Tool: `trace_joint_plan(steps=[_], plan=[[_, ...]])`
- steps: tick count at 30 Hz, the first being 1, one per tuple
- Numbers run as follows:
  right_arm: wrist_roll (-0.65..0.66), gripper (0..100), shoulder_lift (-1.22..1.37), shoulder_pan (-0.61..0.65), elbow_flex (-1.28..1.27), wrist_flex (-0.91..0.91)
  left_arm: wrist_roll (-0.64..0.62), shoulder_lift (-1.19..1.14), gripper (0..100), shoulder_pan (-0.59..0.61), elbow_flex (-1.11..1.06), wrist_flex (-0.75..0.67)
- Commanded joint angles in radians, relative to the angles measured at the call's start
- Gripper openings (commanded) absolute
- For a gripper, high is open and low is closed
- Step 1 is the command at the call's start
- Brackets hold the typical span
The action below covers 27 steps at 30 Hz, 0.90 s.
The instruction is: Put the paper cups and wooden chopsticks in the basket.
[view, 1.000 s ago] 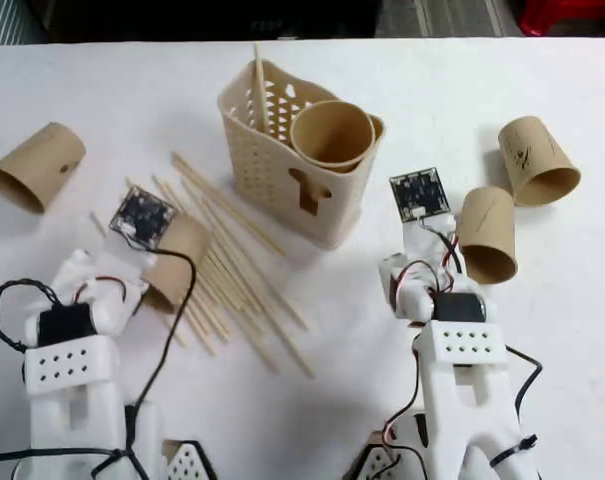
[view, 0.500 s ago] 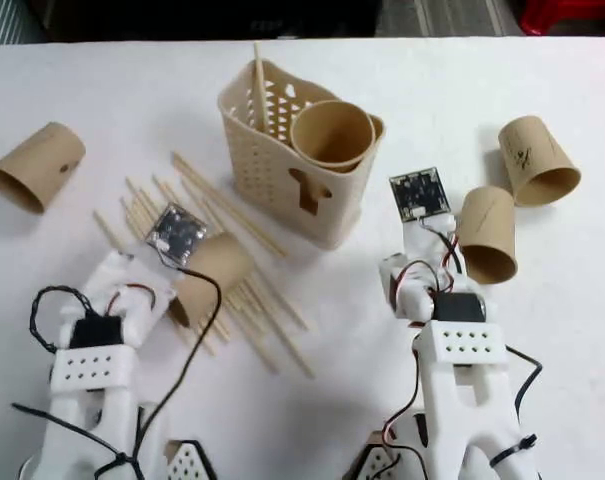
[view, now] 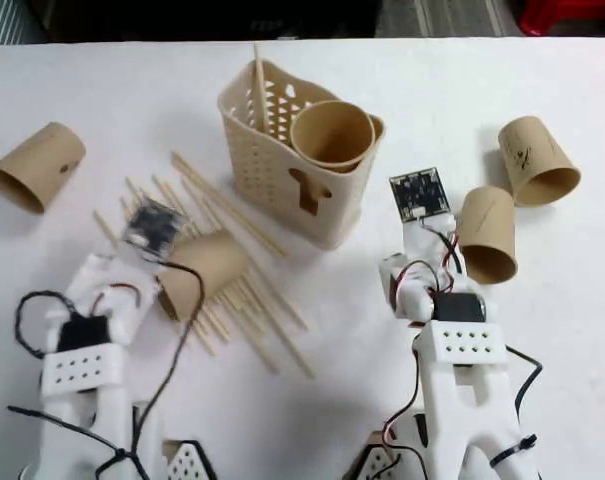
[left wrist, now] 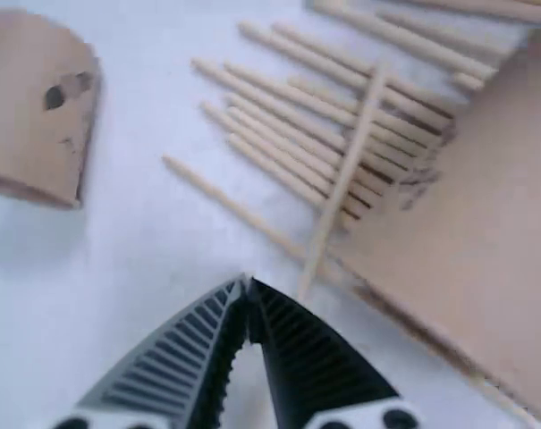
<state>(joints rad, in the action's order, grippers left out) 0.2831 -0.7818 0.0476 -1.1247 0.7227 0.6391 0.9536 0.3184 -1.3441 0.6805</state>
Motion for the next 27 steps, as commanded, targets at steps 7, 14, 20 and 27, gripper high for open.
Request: trace_joint_plan(steps=[7,14,20,27], plan=[[0.012,24.4,0.001,-0.007,0.006,-0.015,-0.063,0.030,2,0.196,0.064,-0.014],[0.012,24.4,0.001,-0.007,0.006,-0.015,0.107,0.030,11,0.194,0.081,0.051],[0.011,24.4,0.001,-0.007,0.006,-0.015,0.118,0.030,28,0.191,0.163,0.180],[0.009,24.4,0.001,-0.007,0.006,-0.015,0.388,0.030,28,0.056,0.219,0.336]])
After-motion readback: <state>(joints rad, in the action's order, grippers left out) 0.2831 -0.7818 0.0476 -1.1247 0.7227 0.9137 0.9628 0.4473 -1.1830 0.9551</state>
